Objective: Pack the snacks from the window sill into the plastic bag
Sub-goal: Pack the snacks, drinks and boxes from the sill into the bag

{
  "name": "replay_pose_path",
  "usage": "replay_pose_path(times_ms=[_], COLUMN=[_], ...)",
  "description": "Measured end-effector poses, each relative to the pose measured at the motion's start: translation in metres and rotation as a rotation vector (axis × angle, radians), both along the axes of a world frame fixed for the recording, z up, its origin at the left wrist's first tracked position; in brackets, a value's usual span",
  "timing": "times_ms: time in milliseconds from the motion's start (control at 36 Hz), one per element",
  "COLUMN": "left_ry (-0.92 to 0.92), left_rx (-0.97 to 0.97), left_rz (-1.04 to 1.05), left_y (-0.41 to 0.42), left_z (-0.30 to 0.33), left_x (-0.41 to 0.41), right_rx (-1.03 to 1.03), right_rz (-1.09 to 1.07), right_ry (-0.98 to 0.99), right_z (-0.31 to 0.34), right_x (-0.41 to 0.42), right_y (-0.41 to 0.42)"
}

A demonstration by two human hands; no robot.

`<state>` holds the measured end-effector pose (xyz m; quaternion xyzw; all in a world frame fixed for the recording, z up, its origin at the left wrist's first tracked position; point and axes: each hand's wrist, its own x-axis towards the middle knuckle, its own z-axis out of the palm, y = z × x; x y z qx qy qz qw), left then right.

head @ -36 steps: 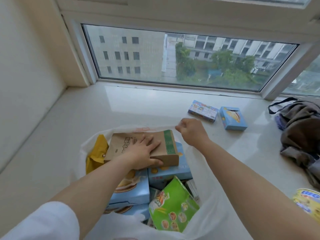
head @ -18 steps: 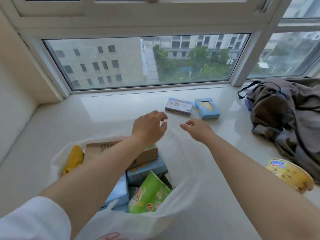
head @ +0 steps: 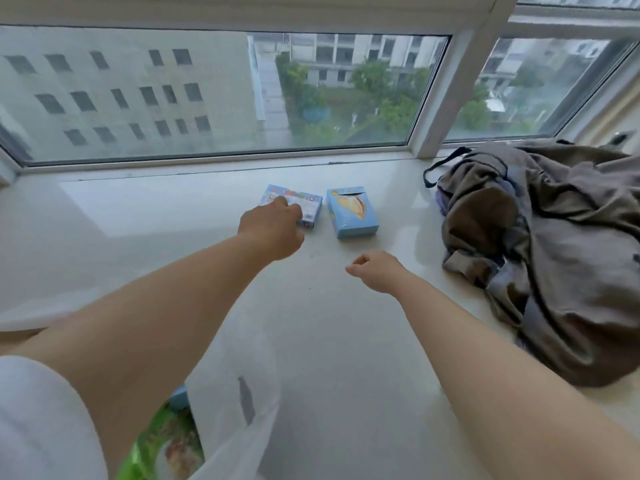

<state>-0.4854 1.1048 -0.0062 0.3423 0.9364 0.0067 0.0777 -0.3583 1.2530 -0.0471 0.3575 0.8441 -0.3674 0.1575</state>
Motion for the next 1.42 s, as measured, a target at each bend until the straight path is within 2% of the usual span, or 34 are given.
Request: replay_pose_path(times_ms=[306,583,778,917,1000,1111,1278,1417], left_ry=[-0.053,-0.192,-0.257,-0.310,-0.343,-0.463,-0.498,-0.583], left_rx=[-0.135,-0.043,0.177,0.241,0.222,0.305,0.238,0.414], left_rz=[0.103,0.250,0.535,0.720,0.732,0.752,0.738,0.905], left_y=[0.063,0.091,0.089,0.089,0.090,0.096,0.101,0.099], left_z=[-0.057,-0.141,-0.192,-0.215,-0.223,-0.230,-0.239,-0.248], left_x=[-0.083,-0.166,-0.200,-0.216,-0.223,-0.235,-0.244,-0.246], right_rx=[0.033,0.155,0.318,0.265,0.232,0.222,0.175,0.018], right_rz=[0.059,-0.057,-0.213,-0.257,-0.281,-0.328,-0.352,-0.524], right_ry=[-0.069,-0.014,0.028,-0.021,-0.027,0.003,0.060,0.146], right_z=[-0.060,-0.125,-0.158,-0.176,-0.185,-0.191,-0.200,-0.205], right_x=[-0.086,-0.158,-0.176,-0.187,-0.196,-0.208,-0.219,-0.223], right_y=[0.078,0.137,0.165,0.179,0.184,0.186,0.184,0.179])
